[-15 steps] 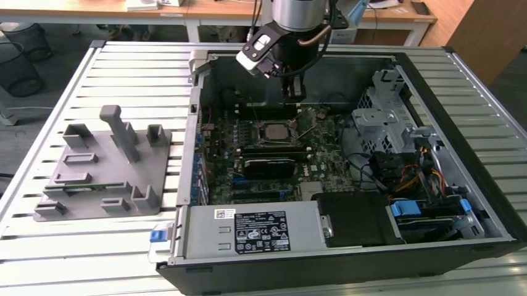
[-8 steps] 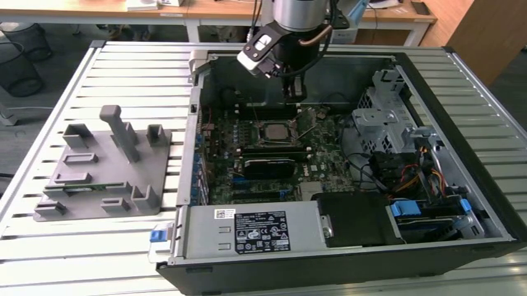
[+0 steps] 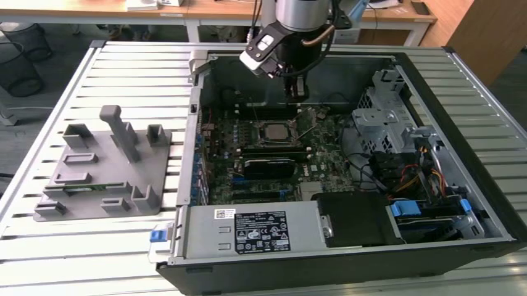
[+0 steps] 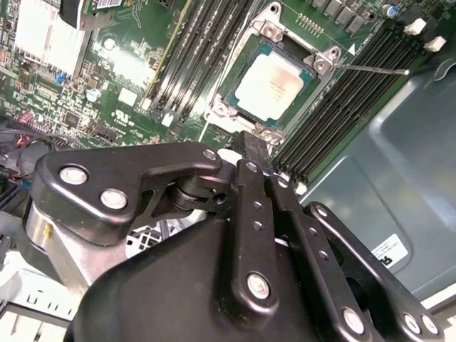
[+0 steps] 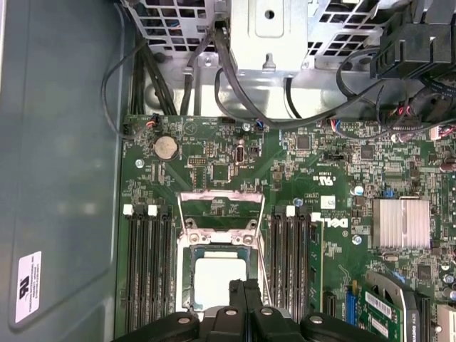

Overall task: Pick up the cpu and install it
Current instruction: 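Close the cpu cover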

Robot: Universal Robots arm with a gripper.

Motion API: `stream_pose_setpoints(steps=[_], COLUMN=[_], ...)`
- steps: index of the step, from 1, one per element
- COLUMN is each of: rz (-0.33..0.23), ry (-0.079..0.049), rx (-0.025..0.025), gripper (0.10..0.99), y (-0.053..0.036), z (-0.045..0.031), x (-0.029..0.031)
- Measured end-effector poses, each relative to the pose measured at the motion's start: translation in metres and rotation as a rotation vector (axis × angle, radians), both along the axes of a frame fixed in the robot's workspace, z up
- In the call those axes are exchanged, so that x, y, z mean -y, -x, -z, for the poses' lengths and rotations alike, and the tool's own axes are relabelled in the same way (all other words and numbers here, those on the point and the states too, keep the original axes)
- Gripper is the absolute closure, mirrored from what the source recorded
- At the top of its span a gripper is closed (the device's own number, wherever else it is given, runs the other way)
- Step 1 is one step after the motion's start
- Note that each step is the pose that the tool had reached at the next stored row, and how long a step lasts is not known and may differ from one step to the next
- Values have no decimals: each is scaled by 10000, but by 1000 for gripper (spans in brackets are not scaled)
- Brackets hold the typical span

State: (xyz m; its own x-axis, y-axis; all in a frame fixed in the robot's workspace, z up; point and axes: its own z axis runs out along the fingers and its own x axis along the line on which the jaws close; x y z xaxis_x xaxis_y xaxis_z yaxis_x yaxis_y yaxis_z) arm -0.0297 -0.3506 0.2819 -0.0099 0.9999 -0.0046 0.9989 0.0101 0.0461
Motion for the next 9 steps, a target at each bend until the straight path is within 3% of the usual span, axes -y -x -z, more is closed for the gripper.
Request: stream_pose_setpoints(steps=[9], rz=[0], ry=[0], rx=[0], gripper=[980], y=[-103], z=[0], x=[0])
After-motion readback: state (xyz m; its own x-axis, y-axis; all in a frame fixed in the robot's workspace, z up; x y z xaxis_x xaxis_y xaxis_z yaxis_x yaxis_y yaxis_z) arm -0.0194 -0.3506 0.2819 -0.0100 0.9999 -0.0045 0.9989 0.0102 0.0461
